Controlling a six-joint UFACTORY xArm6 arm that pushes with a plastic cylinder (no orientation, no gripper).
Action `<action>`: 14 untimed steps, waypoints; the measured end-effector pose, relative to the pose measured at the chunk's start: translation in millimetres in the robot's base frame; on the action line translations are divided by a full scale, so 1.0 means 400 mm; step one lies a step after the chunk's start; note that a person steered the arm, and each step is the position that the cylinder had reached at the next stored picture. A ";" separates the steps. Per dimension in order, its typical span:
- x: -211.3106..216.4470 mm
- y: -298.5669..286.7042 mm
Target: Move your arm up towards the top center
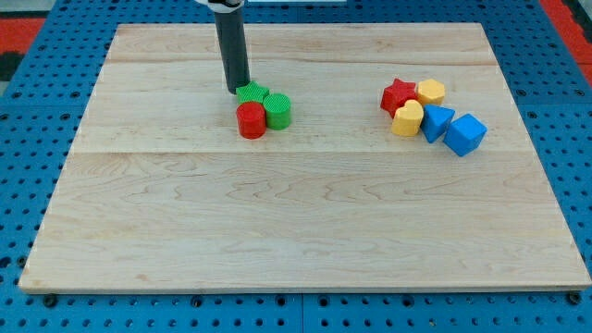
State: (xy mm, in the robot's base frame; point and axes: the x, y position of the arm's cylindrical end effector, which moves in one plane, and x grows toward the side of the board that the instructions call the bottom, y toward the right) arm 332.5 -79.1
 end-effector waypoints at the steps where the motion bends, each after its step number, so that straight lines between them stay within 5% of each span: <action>1: -0.007 0.000; 4: -0.099 0.000; 14: -0.168 0.000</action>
State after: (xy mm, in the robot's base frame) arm 265.2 -79.1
